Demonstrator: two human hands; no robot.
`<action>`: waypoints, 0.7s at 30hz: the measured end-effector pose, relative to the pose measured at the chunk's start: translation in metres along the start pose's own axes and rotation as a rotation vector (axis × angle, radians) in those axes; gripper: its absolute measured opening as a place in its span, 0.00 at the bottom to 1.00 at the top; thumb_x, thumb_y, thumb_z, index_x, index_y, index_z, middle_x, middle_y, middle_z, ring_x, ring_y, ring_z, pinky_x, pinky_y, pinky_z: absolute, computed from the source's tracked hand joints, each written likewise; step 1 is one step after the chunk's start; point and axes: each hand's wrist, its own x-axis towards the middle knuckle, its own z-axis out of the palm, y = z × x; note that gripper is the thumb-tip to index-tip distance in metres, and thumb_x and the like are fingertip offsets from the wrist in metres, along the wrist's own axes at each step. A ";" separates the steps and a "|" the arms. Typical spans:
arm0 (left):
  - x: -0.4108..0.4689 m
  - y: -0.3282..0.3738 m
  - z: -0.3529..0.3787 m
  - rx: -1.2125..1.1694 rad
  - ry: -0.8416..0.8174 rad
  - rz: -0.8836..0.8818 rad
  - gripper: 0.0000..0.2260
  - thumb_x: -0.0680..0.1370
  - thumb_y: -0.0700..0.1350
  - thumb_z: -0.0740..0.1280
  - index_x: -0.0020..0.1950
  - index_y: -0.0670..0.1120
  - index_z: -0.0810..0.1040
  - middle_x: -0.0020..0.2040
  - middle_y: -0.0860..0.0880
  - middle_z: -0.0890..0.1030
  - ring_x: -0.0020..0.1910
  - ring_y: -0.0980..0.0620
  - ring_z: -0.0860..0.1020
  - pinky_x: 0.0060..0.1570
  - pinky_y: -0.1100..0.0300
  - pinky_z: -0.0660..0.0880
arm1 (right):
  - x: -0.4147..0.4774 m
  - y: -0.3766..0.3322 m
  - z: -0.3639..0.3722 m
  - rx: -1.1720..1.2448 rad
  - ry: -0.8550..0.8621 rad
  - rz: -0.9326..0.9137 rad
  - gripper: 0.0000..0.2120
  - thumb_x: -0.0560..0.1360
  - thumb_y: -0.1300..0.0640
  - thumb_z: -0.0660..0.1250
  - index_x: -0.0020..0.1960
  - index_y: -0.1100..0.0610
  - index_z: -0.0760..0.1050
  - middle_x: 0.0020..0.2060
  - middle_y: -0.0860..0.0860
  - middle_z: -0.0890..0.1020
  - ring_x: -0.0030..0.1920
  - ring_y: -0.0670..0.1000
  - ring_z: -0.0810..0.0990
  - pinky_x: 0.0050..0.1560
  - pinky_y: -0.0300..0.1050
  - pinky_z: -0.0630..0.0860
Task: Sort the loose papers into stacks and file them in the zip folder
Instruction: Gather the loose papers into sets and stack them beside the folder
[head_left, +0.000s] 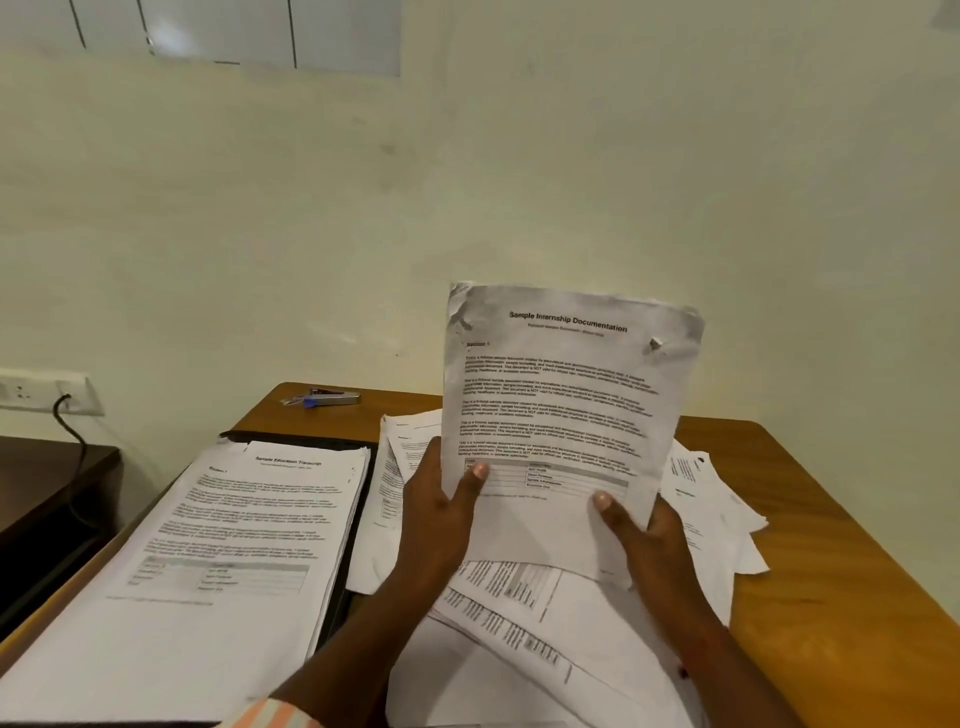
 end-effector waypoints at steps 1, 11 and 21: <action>-0.001 0.001 0.001 0.005 -0.015 0.000 0.12 0.78 0.52 0.69 0.62 0.57 0.74 0.56 0.57 0.83 0.50 0.58 0.84 0.40 0.63 0.81 | 0.002 -0.003 -0.001 0.020 0.038 -0.013 0.21 0.74 0.50 0.69 0.67 0.47 0.74 0.59 0.42 0.83 0.61 0.44 0.81 0.56 0.41 0.79; -0.001 -0.009 0.003 0.000 0.013 -0.052 0.15 0.79 0.48 0.71 0.63 0.59 0.72 0.58 0.58 0.81 0.53 0.54 0.84 0.47 0.57 0.84 | 0.001 -0.002 0.005 0.044 0.052 -0.049 0.26 0.78 0.55 0.68 0.74 0.50 0.67 0.64 0.46 0.80 0.61 0.45 0.80 0.47 0.33 0.80; -0.008 -0.018 0.009 0.021 -0.039 -0.126 0.18 0.79 0.47 0.72 0.64 0.61 0.70 0.59 0.56 0.82 0.53 0.52 0.85 0.50 0.48 0.84 | 0.002 0.007 0.006 0.002 0.050 -0.043 0.24 0.79 0.58 0.66 0.73 0.47 0.66 0.66 0.47 0.78 0.63 0.43 0.78 0.59 0.43 0.80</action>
